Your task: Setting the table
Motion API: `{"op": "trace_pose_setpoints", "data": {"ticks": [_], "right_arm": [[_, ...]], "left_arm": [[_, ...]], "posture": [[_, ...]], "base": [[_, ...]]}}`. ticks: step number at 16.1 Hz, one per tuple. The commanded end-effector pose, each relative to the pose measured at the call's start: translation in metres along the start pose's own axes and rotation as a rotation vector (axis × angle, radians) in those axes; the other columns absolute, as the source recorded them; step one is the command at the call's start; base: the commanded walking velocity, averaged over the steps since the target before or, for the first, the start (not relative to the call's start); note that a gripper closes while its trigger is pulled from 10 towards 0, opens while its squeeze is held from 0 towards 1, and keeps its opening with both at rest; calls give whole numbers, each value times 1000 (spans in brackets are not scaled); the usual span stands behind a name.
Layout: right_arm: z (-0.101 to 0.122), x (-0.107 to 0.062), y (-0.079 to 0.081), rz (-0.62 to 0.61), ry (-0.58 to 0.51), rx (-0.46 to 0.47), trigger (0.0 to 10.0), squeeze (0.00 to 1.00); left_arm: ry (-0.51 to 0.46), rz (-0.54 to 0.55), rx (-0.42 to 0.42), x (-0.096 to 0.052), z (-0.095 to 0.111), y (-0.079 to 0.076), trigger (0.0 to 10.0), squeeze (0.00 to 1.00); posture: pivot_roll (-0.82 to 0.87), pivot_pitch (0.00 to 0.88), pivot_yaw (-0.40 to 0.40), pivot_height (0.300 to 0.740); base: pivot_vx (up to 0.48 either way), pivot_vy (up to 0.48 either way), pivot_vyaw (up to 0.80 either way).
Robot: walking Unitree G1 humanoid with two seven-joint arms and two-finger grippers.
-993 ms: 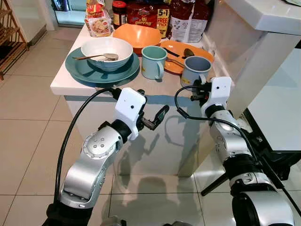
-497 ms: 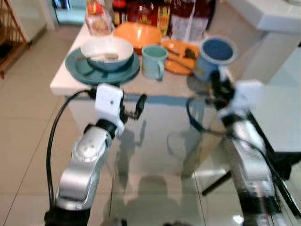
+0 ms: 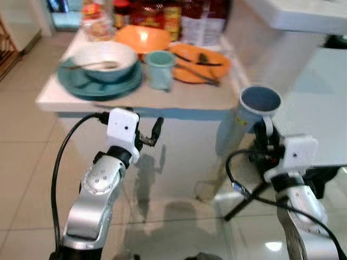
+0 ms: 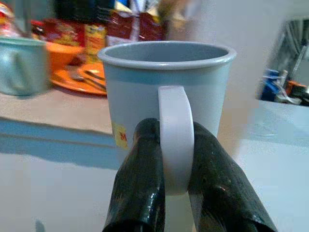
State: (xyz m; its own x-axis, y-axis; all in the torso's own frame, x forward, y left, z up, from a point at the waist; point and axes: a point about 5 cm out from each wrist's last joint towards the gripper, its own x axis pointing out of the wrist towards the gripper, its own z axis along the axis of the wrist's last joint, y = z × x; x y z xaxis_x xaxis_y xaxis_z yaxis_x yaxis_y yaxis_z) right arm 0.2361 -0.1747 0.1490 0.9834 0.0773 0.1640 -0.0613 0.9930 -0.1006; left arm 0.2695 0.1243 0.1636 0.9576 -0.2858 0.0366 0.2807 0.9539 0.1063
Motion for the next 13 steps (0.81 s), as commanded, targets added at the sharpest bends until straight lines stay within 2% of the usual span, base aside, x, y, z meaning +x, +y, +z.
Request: {"op": "trace_pose_setpoints", "data": {"ticks": [1, 4, 9, 13], "right_arm": [[1, 3, -3, -22, 17, -18, 10000, 0], [2, 11, 2, -12, 45, -47, 10000, 0], [3, 11, -6, -66, 62, -51, 10000, 0], [2, 10, -10, -97, 61, -19, 10000, 0]], "left_arm": [[-7, -2, 8, 4, 2, -4, 10000, 0], [-18, 6, 31, 8, 8, -6, 10000, 0], [-39, -22, 55, 13, 15, -13, 10000, 0], [-40, -30, 68, 14, 16, -15, 10000, 0]], "posture": [[20, 62, -72, 740], [21, 65, -71, 740], [9, 68, -60, 740], [11, 69, -58, 740]], "base": [[0, -480, 0], [0, -480, 0], [0, -477, 800], [0, -480, 0]]}}
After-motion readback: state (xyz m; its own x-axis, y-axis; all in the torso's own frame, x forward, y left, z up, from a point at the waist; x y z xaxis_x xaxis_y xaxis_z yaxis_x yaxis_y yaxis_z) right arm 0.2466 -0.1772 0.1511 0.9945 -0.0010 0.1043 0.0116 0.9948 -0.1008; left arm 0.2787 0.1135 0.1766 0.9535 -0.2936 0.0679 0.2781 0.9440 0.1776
